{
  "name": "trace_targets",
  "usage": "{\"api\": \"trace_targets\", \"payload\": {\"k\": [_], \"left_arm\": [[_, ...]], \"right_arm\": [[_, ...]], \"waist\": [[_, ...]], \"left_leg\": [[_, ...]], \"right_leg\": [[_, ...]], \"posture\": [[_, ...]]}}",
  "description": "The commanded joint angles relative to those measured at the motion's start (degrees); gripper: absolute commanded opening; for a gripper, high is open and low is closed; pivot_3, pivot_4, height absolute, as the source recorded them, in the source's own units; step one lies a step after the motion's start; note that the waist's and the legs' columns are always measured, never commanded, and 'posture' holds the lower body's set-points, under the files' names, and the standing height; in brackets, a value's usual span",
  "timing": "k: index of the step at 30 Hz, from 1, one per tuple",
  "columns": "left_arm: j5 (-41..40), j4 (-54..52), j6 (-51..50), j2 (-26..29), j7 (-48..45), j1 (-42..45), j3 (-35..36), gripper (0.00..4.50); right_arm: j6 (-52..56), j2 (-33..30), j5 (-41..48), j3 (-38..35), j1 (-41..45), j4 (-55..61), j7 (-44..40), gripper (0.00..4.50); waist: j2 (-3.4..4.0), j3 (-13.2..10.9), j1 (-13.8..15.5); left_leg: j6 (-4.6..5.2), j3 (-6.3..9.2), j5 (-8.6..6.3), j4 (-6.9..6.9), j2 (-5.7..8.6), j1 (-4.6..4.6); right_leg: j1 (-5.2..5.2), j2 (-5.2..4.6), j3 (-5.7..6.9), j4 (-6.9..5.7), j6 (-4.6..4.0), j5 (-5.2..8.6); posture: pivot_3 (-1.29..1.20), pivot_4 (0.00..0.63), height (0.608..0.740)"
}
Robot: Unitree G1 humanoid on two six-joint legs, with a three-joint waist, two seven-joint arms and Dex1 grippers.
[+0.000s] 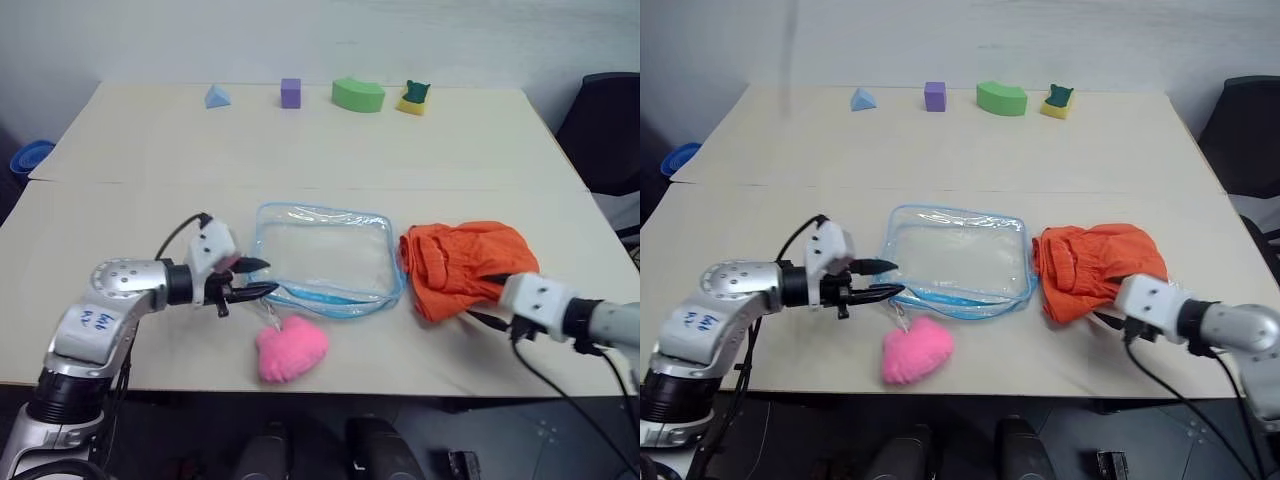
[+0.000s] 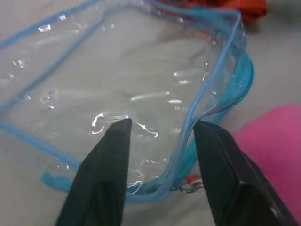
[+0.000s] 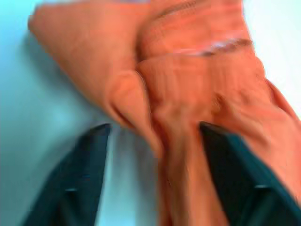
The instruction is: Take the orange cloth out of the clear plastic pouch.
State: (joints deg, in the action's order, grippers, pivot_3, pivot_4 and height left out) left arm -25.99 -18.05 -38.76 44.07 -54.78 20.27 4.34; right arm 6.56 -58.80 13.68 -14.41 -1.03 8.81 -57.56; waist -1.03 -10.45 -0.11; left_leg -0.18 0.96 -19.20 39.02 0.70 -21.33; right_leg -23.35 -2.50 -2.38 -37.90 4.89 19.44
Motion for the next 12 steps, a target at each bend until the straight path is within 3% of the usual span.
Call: {"api": "trace_targets", "payload": {"k": [1,6,12], "left_arm": [[-7.6,-2.7,-2.5,5.1,-5.8,-2.5,8.6,3.37],[-6.4,6.4,4.1,16.8,-17.7,-10.1,18.9,3.39],[-2.1,18.3,12.6,21.9,-21.1,-11.5,21.2,3.39]], "right_arm": [[11.1,-4.5,10.8,-11.2,-2.4,2.1,-7.9,4.45],[25.5,-10.4,17.8,-25.3,-7.5,-4.6,-18.9,4.48],[30.3,-10.0,18.1,-29.6,-9.2,-6.7,-19.8,4.48]], "waist": [[0.00,0.0,-0.1],[0.02,0.0,-0.1],[0.04,0.0,0.0]], "left_leg": [[0.00,-0.01,0.00,-0.05,-0.02,0.02],[0.27,-0.01,-0.16,-0.18,-0.05,0.09],[0.41,0.03,-0.24,-0.33,-0.05,0.19]], "right_leg": [[0.00,0.00,0.00,0.01,0.00,0.00],[0.02,0.01,0.01,0.13,-0.06,0.03],[0.16,-0.14,0.11,0.29,-0.12,0.06]], "posture": [[0.00,0.150,0.740],[0.00,0.150,0.740],[0.00,0.150,0.740]]}}
